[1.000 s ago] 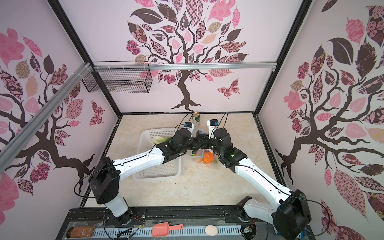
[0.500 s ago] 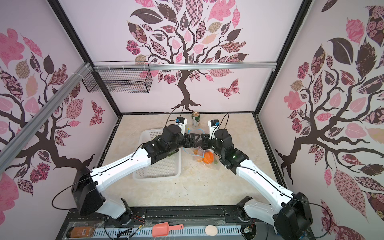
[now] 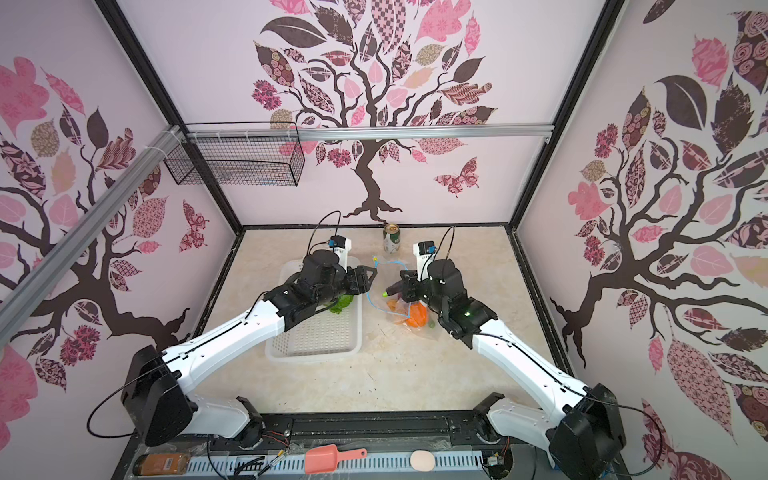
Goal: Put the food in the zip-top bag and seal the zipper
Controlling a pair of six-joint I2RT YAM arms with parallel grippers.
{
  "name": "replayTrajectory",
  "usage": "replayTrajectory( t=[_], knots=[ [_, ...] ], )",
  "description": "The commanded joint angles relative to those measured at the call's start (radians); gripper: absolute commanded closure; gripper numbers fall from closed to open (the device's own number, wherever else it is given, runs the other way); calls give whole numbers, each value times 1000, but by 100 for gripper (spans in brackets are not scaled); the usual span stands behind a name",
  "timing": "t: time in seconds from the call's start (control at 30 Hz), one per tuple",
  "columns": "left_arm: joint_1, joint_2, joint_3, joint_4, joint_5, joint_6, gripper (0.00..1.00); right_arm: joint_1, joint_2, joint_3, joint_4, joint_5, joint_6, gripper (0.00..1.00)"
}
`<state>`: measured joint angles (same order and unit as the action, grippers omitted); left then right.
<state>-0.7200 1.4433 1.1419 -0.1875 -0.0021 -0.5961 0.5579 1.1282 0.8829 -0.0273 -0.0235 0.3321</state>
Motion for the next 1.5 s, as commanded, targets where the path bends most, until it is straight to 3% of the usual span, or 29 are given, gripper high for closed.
replayTrajectory(
  t=[0.0,0.3,0.33,0.77,1.07,1.33,1.4,1.47],
  knots=[
    [-2,45,-15,17,128,-28,45,5,-27,24,-24,-3,-19,100],
    [-2,72,34,18,175,-12,98,5,-49,47,-55,11,-51,100],
    [-2,70,44,14,171,-5,100,5,-52,52,-62,10,-55,100],
    [0,12,208,4,131,41,100,5,-117,134,-196,62,-85,100],
    [-1,-14,204,19,138,27,100,5,-129,160,-283,135,-92,100],
    [-1,35,179,2,123,8,100,4,-95,130,-228,92,-98,100],
    [0,27,179,-5,114,12,90,4,-88,120,-207,77,-94,100],
    [2,11,181,-24,94,23,70,4,-86,106,-175,62,-87,100]
  ],
)
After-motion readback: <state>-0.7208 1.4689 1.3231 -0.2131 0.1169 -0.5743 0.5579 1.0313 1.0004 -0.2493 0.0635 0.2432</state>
